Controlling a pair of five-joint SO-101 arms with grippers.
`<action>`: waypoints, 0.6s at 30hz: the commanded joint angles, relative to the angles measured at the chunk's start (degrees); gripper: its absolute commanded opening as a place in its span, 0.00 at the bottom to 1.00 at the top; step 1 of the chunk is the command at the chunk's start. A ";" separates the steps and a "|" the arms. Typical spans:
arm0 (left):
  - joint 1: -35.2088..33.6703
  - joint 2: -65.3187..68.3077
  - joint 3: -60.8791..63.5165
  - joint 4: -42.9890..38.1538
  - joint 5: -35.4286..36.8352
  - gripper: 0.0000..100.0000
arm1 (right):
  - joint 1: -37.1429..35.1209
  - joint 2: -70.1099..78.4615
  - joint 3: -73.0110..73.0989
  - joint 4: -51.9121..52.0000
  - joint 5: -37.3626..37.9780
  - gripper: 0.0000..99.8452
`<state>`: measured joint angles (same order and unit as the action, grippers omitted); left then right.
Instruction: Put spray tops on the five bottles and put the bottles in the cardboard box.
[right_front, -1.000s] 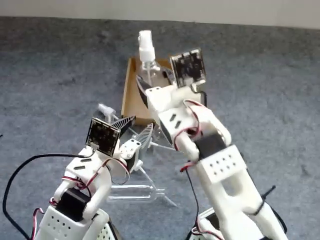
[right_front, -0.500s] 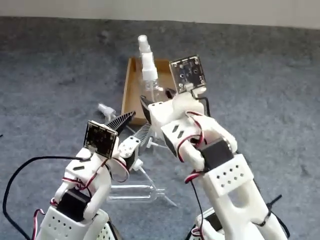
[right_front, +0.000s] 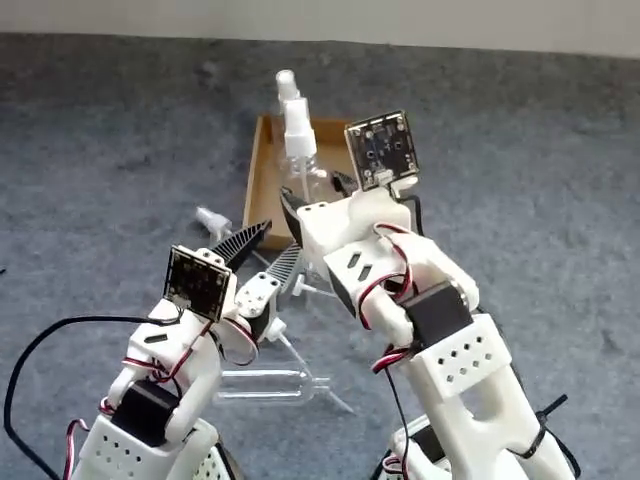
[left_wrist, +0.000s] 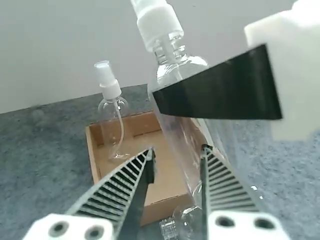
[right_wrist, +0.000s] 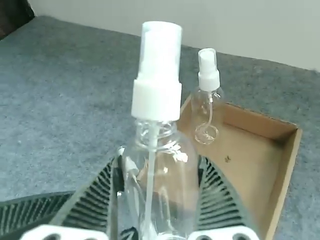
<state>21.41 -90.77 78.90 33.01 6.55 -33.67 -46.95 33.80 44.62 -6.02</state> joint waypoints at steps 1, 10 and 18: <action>1.01 0.57 -0.13 -1.14 -0.44 0.11 | -2.77 -2.86 -4.62 -1.89 -0.35 0.00; 1.54 -0.04 -5.85 4.57 -0.35 0.12 | -2.68 -2.68 -2.51 -12.35 3.60 0.00; 1.10 0.57 -6.20 5.36 -0.44 0.19 | -3.12 -2.95 2.51 -17.98 3.60 0.00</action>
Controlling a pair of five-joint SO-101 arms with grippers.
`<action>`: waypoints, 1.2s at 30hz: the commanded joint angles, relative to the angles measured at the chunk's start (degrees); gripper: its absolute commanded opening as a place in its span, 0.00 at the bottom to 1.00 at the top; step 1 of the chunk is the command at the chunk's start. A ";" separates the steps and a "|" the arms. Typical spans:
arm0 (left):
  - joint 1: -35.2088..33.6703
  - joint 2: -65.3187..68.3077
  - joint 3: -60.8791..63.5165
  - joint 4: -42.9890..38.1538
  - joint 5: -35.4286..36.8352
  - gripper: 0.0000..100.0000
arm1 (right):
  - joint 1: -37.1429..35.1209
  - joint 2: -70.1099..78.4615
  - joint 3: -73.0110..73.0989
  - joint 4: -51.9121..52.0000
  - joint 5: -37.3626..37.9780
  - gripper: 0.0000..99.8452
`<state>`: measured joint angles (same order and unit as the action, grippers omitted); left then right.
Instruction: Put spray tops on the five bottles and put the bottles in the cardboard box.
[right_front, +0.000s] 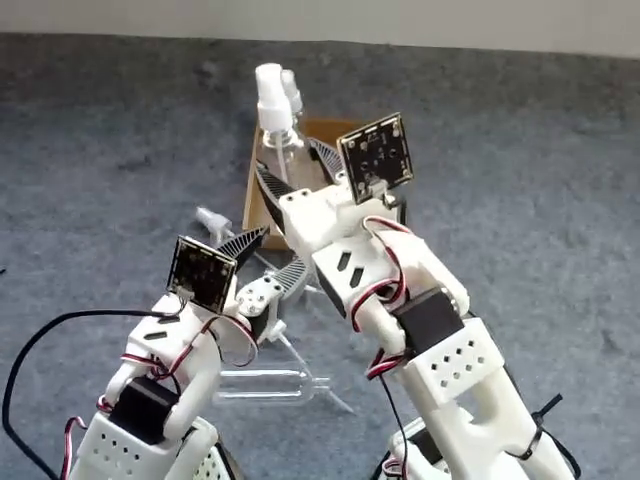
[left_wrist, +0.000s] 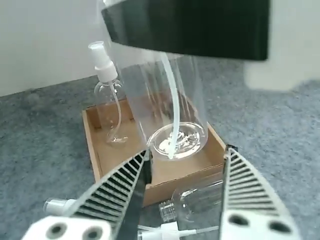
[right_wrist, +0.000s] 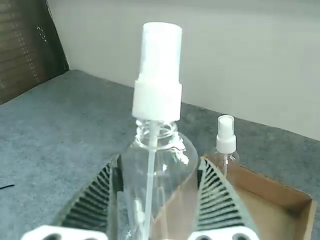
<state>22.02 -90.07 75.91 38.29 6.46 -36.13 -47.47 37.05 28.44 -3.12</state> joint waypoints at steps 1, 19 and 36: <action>0.40 -0.13 -3.03 0.00 -0.35 0.19 | -0.66 -2.42 -0.75 -0.57 0.70 0.00; -3.30 -0.04 4.00 -11.78 -3.25 0.15 | -3.03 -2.51 -6.02 21.32 1.14 0.00; -2.33 -0.13 4.18 -11.52 -5.71 0.15 | 0.75 -1.63 -13.49 24.48 3.16 0.00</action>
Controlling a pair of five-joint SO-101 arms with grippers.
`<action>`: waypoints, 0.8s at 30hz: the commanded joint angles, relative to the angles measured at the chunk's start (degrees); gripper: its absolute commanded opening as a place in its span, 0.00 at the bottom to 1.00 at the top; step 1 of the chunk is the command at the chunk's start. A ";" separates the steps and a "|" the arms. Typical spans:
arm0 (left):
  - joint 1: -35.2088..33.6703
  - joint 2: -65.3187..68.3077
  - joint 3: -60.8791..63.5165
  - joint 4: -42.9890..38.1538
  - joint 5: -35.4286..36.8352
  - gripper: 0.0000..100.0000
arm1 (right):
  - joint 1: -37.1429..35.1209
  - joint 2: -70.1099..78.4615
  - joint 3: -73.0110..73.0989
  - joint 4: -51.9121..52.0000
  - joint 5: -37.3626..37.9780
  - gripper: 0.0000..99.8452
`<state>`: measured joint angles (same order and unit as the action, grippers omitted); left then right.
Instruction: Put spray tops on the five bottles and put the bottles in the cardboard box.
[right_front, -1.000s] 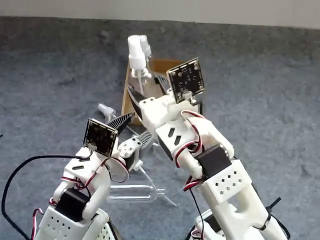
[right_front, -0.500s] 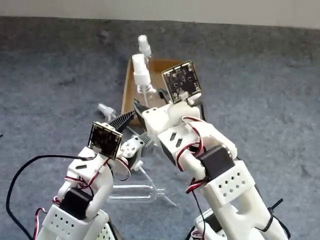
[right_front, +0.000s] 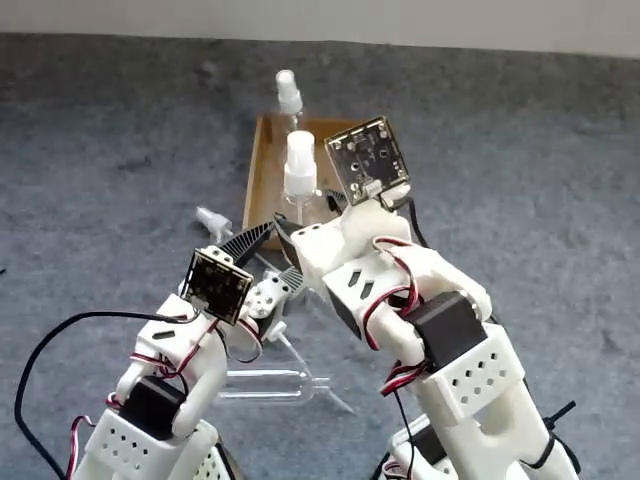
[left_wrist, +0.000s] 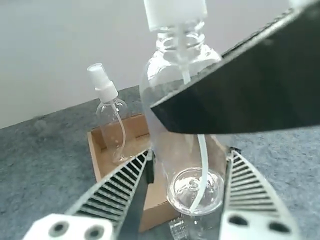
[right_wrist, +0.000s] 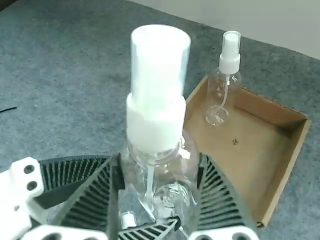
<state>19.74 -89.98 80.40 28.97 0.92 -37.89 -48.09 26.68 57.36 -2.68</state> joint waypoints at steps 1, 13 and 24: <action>0.66 -0.22 -0.40 -2.20 -0.18 0.15 | 4.79 -1.01 -3.12 -7.34 3.52 0.00; -1.10 -0.22 1.01 -2.46 -0.09 0.15 | 19.82 23.34 -6.81 -29.14 3.96 0.00; -8.84 4.35 1.98 -5.01 -0.09 0.15 | 20.70 42.33 -10.51 -41.80 3.87 0.00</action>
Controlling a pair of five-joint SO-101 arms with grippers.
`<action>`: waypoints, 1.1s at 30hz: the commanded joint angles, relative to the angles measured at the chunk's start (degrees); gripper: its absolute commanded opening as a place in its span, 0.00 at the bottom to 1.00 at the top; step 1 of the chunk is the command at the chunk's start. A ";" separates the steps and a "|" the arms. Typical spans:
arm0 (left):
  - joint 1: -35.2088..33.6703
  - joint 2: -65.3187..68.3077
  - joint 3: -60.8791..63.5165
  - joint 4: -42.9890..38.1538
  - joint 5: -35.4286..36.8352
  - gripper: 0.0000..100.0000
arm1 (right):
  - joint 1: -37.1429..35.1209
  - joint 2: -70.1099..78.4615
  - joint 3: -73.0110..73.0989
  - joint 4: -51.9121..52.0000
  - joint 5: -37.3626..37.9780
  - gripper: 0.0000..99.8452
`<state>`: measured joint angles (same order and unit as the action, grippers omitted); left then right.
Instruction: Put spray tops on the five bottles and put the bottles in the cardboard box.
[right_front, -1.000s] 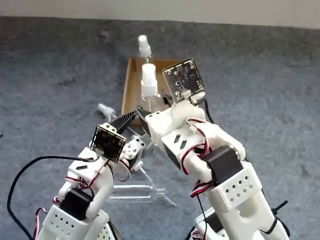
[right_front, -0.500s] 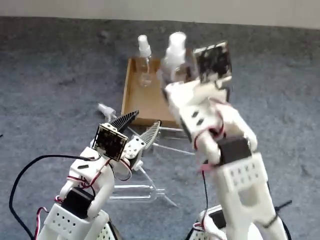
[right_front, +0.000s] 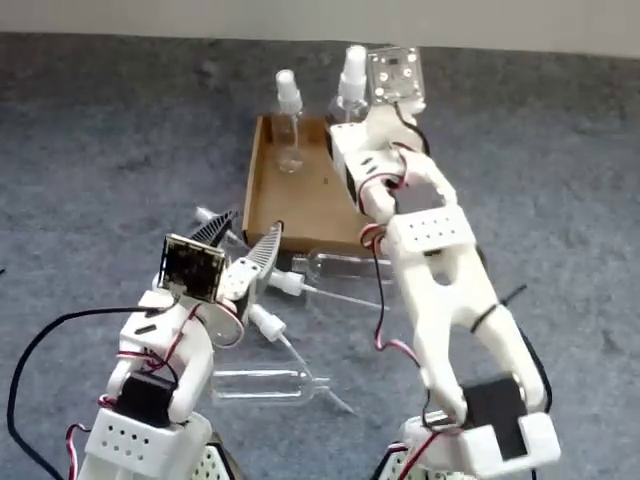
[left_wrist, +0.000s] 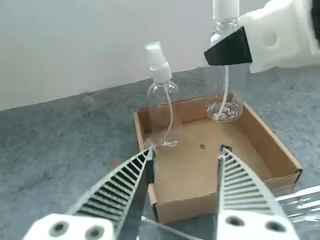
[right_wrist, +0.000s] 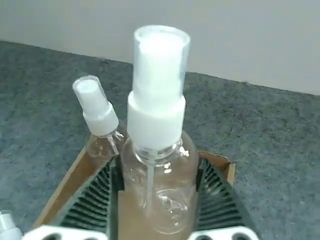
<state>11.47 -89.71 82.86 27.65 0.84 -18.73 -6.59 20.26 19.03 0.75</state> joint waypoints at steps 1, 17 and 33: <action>-0.57 6.29 -0.66 -4.84 0.00 0.15 | 1.98 1.80 -4.09 -4.62 0.44 0.00; 1.36 24.92 -6.99 -7.38 -0.18 0.15 | 3.12 14.29 -4.18 -17.89 0.35 0.00; 1.45 24.92 -6.99 -7.38 -0.18 0.15 | 3.12 20.70 -7.60 -20.35 0.35 0.00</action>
<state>11.56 -65.01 79.34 21.76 0.84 -16.09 14.24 16.92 0.04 0.75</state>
